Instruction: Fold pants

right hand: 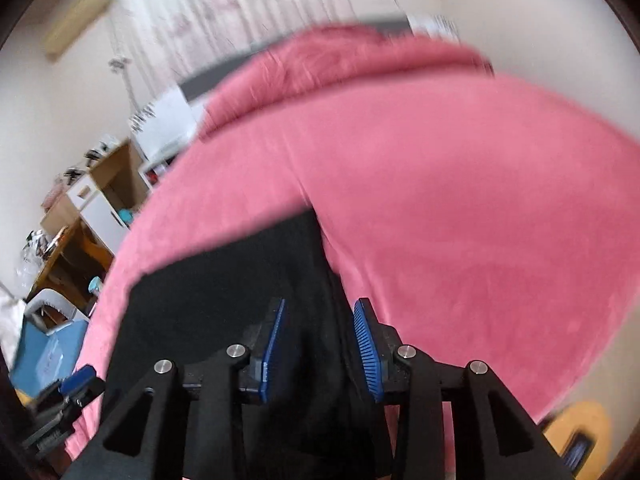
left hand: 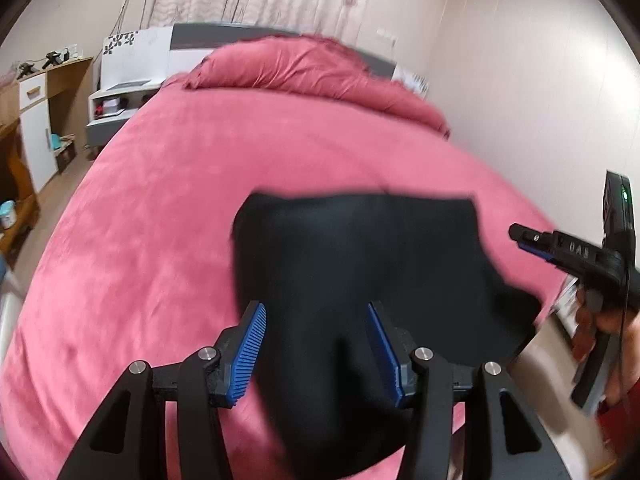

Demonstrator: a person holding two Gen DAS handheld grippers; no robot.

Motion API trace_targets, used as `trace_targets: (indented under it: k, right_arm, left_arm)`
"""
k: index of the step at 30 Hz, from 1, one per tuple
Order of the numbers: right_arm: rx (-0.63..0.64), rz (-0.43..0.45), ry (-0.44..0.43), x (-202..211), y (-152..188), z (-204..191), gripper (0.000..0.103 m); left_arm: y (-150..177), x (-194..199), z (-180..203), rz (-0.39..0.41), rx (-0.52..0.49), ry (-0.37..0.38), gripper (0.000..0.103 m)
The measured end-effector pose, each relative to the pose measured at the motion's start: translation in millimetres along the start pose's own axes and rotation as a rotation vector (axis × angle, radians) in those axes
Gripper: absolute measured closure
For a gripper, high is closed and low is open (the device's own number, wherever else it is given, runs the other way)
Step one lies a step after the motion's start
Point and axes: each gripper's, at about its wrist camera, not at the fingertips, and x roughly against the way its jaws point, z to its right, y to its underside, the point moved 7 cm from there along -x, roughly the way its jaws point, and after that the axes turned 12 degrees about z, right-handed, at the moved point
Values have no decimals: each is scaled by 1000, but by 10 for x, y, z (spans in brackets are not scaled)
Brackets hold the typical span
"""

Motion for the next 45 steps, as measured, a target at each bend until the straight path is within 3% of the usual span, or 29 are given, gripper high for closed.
trace_targets:
  k: [4, 6, 9, 11, 14, 16, 19, 24, 27, 29, 34, 36, 40, 43, 45]
  right_arm:
    - [90, -16, -134, -135, -200, -539, 67]
    - [136, -71, -154, -358, -155, -736, 78]
    - [168, -162, -161, -784, 23, -926, 85]
    - [187, -205, -129, -966, 162, -879, 88]
    - [215, -232, -17, -1239, 269, -632, 97]
    - [160, -238, 43, -1345, 326, -377, 103]
    - [69, -226, 32, -1445, 391, -186, 103]
    - [103, -152, 52, -1482, 454, -231, 103]
    - [55, -153, 18, -1359, 392, -193, 103]
    - [-30, -103, -19, -1137, 230, -153, 99]
    - [-49, -11, 7, -415, 21, -5, 93]
    - [0, -22, 39, -155, 68, 2, 93]
    - [64, -94, -7, 191, 352, -165, 93]
    - [76, -179, -39, 226, 644, -254, 93]
    - [80, -234, 1, 164, 810, -216, 93]
  left_arm:
    - [-280, -279, 173, -7, -5, 51, 51]
    - [-360, -505, 208, -39, 3, 45, 58]
    - [-402, -790, 227, -105, 43, 45, 62]
    - [-363, -1001, 200, -154, 44, 25, 62]
    - [-293, -1236, 99, -196, -43, -57, 68]
    - [-253, -1373, 18, -210, -80, -88, 72]
    - [-180, -1531, -27, -235, -71, -91, 73]
    - [-124, -1622, -75, -227, -48, -76, 73]
    - [-160, -1554, -70, -221, -36, -57, 73]
    - [-225, -1402, -89, -187, -26, -51, 73]
    - [-249, -721, -34, -78, 19, -15, 73]
    - [-158, -484, 34, -61, 30, 24, 73]
    - [143, -137, 214, -71, 8, 84, 73]
    - [379, -101, 340, -119, -68, 78, 73]
    - [446, -66, 382, -114, -108, 67, 73]
